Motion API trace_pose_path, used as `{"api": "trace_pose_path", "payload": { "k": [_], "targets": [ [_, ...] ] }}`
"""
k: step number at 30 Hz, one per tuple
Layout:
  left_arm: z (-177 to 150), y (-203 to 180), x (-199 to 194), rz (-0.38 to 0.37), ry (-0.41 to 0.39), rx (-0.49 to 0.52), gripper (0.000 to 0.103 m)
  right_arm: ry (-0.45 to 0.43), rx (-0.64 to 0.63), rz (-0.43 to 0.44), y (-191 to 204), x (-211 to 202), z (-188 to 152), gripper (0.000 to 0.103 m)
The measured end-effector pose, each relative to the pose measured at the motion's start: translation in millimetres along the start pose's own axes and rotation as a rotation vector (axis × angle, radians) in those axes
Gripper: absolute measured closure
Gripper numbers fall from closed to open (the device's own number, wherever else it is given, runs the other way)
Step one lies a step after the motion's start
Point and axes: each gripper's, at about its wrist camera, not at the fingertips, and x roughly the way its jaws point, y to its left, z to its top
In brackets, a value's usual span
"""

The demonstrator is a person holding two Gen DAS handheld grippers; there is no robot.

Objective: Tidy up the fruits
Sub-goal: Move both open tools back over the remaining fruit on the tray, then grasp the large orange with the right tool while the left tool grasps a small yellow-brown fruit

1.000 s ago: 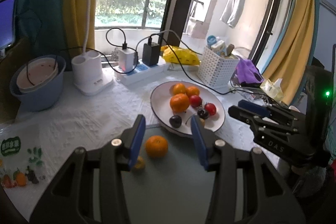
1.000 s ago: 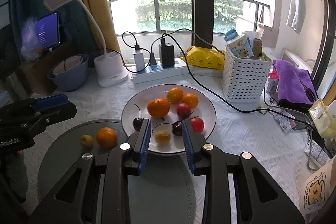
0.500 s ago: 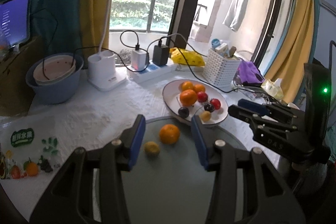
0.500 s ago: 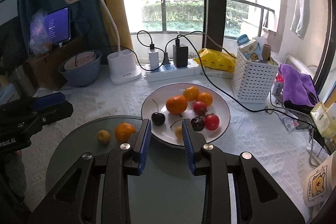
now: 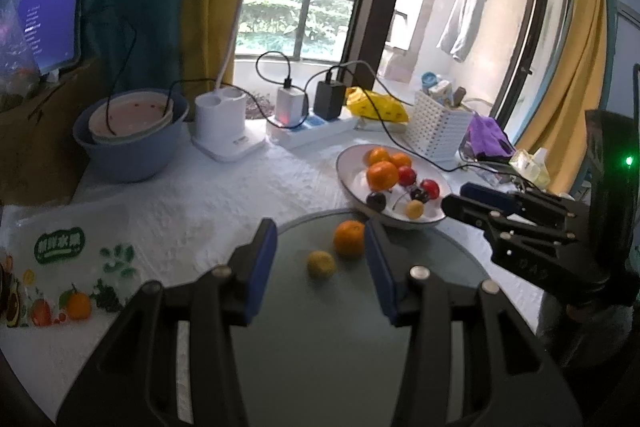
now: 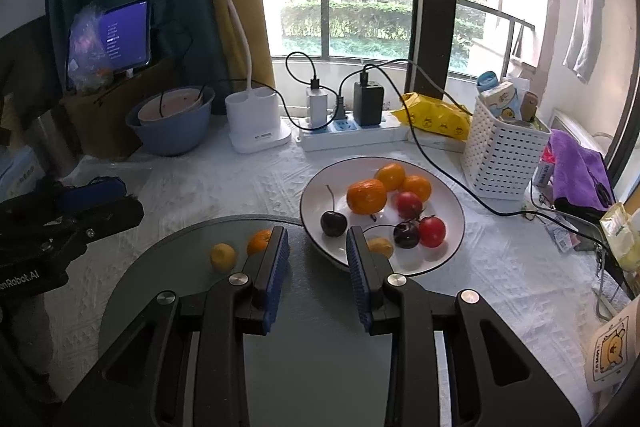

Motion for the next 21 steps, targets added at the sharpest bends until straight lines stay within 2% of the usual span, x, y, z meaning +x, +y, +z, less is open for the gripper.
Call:
{"api": "trace_pose_path", "payload": {
  "k": [21],
  "targets": [
    [-16.8, 36.9, 23.6, 0.045, 0.062, -0.062, 0.055, 0.080, -0.020, 0.052, 23.0, 43.5, -1.2, 0.071]
  ]
}}
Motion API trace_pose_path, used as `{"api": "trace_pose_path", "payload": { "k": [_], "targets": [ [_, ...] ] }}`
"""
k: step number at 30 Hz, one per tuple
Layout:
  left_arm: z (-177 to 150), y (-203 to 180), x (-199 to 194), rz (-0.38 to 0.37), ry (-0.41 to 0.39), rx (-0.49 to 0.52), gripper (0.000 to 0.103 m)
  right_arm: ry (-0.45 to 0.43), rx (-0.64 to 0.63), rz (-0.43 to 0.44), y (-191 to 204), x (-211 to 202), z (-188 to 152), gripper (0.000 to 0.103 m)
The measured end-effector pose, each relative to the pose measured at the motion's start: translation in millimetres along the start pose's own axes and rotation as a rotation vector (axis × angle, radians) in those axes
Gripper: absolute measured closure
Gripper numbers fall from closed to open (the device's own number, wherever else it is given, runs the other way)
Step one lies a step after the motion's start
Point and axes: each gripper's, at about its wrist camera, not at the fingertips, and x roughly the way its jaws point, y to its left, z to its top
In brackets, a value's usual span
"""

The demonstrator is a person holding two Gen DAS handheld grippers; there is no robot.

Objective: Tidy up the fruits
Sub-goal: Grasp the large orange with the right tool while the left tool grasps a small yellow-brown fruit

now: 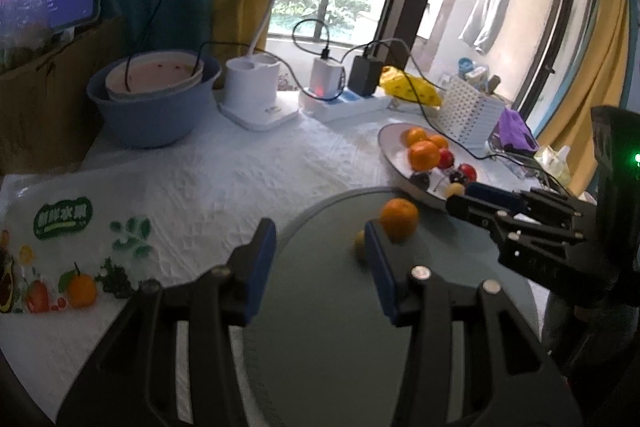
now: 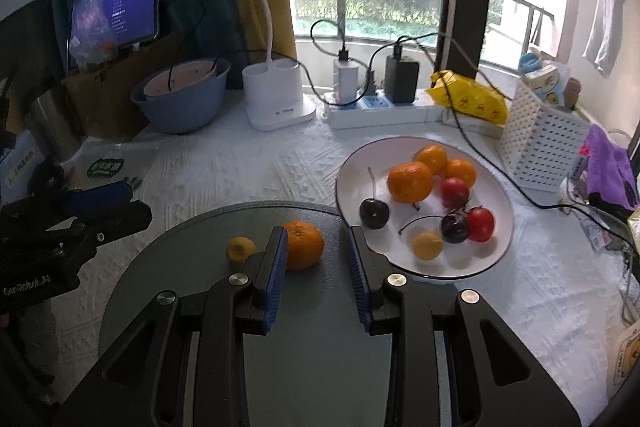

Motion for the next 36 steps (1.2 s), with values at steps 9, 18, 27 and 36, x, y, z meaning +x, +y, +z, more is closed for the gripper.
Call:
{"api": "trace_pose_path", "payload": {
  "k": [9, 18, 27, 36],
  "targets": [
    [-5.8, 18.7, 17.8, 0.019, 0.037, -0.040, 0.055, 0.071, -0.011, 0.041, 11.5, 33.1, -4.3, 0.061],
    [-5.3, 24.5, 29.7, 0.026, 0.061, -0.052, 0.054, 0.101, -0.009, 0.033, 9.3, 55.0, -2.7, 0.061],
    [-5.0, 9.8, 34.2, 0.018, 0.076, -0.026, 0.054, 0.118, -0.009, 0.056, 5.2, 61.0, -5.7, 0.061],
    [-5.3, -18.5, 49.7, -0.008, 0.106, 0.020, 0.054, 0.075, 0.022, 0.048, -17.3, 36.3, -11.6, 0.061]
  ]
}}
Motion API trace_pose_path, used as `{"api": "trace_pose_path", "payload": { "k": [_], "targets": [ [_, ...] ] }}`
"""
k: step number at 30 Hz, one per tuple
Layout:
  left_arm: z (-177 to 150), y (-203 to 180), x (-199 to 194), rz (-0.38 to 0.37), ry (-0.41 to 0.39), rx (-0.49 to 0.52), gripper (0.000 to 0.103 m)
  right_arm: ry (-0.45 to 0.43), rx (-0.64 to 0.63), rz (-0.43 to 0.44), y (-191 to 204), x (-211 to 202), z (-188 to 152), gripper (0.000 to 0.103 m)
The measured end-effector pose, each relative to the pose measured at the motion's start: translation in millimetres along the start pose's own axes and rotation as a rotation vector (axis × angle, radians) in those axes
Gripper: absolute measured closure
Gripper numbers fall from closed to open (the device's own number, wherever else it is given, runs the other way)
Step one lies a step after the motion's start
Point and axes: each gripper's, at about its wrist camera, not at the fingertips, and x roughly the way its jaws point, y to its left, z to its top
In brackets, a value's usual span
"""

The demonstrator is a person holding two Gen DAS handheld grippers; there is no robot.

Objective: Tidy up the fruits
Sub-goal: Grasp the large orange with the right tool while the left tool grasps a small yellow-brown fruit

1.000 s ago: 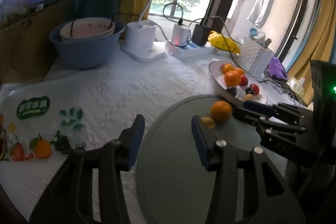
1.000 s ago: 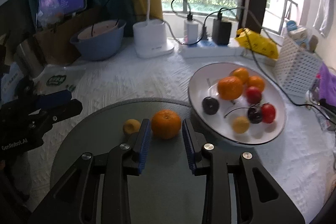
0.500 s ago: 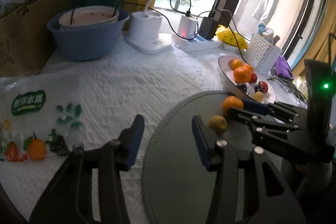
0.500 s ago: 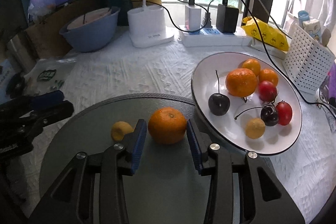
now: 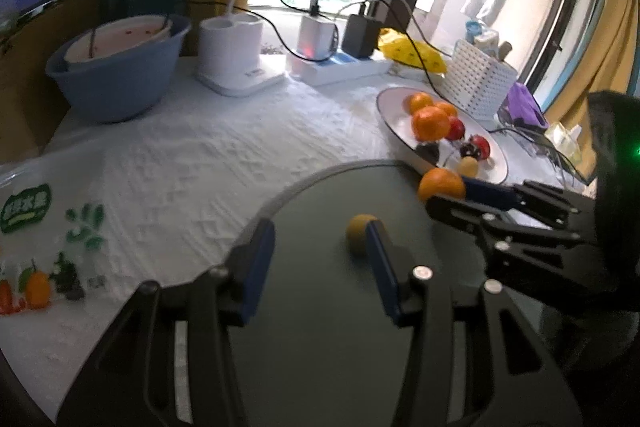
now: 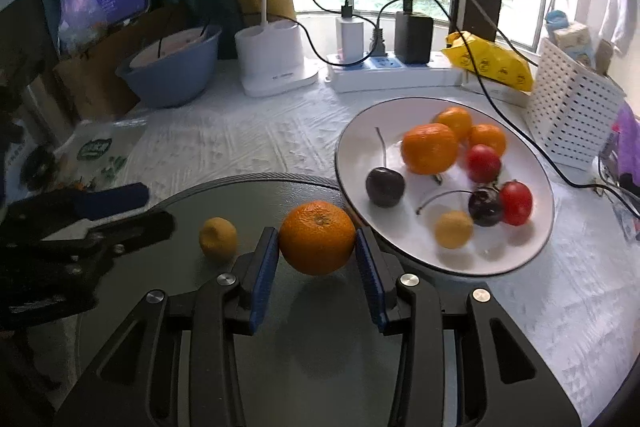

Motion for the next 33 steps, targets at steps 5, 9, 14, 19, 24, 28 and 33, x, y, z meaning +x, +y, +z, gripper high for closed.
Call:
{"api": "trace_pose_path", "payload": {
  "k": [5, 9, 14, 19, 24, 28, 33],
  "targets": [
    [2.3, -7.9, 10.8, 0.007, 0.018, 0.013, 0.054, -0.010, 0.011, 0.000, -7.4, -7.9, -4.7, 0.061],
    [3.1, -11.6, 16.9, 0.017, 0.031, 0.028, 0.054, -0.021, 0.018, 0.010, -12.7, -13.1, -6.7, 0.061],
    [2.3, -16.8, 21.7, 0.010, 0.036, 0.049, 0.054, -0.028, 0.022, 0.019, -15.7, -15.9, -8.1, 0.061],
    [2.2, -24.9, 30.8, 0.007, 0.073, 0.074, 0.054, -0.036, 0.032, 0.023, -19.2, -19.5, -10.7, 0.061],
    [3.9, -25.7, 33.9, 0.009, 0.082, 0.077, 0.055, -0.040, 0.045, 0.026, -24.4, -23.2, -14.1, 0.061],
    [4.4, -27.4, 35.9, 0.010, 0.086, 0.090, 0.067, -0.042, 0.050, 0.023, -26.5, -25.4, -15.5, 0.061],
    [5.2, -27.0, 36.0, -0.003, 0.087, 0.082, 0.072, -0.052, 0.057, 0.017, -30.8, -31.1, -15.8, 0.061]
  ]
}}
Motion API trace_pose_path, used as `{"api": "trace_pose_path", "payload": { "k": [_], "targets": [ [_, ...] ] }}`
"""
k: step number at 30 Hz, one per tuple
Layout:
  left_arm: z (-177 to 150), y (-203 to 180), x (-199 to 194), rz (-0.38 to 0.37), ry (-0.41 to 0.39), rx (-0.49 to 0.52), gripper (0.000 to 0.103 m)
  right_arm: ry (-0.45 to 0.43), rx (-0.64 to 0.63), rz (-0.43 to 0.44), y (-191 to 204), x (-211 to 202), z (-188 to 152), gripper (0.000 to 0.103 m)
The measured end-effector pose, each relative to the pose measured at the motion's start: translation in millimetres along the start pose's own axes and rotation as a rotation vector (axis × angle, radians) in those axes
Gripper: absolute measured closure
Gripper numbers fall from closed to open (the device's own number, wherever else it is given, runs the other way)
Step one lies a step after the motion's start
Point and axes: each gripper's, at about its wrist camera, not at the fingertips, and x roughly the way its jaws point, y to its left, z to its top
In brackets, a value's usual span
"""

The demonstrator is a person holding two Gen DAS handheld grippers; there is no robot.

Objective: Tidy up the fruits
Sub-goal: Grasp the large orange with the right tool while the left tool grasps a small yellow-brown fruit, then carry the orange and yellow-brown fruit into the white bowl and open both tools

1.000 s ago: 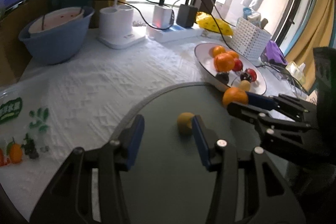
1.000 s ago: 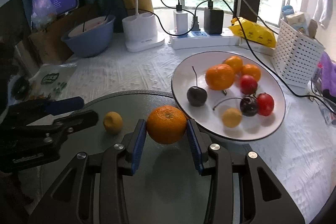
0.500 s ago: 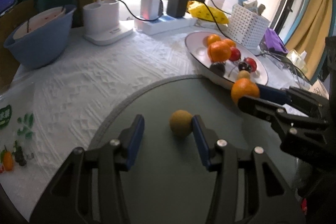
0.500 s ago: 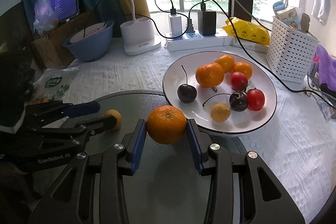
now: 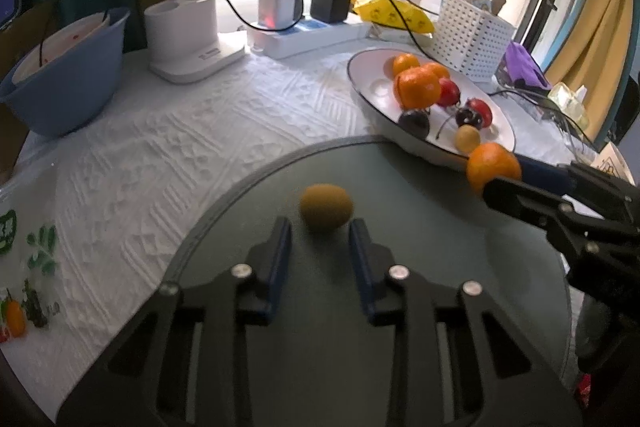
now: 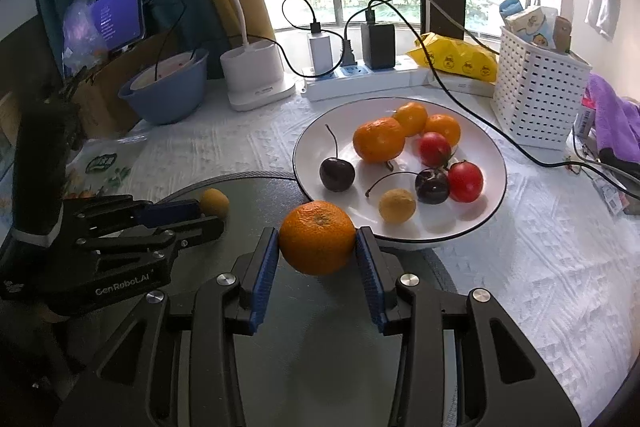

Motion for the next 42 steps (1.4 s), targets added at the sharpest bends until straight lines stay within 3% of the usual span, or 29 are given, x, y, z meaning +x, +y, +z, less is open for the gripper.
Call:
{"api": "trace_pose_path", "payload": {
  "k": [8, 21, 25, 28, 42],
  "targets": [
    [4.4, -2.0, -2.0, -0.027, 0.001, -0.030, 0.068, -0.008, 0.003, -0.011, -4.3, -7.6, -0.8, 0.061],
    [14.0, -3.7, 12.1, 0.010, -0.006, -0.022, 0.065, -0.022, 0.021, -0.030, -13.2, -16.4, -3.2, 0.061],
    [14.6, -3.9, 13.0, -0.012, -0.008, -0.023, 0.066, -0.027, 0.031, -0.038, -18.3, -19.4, -5.1, 0.061],
    [14.6, -1.9, 11.5, -0.012, -0.014, -0.034, 0.074, -0.034, 0.038, -0.044, -21.9, -22.2, -6.8, 0.061],
    [24.6, -25.8, -15.1, -0.034, -0.069, 0.027, 0.074, -0.072, 0.066, -0.067, -41.7, -32.3, -6.0, 0.061]
  ]
}}
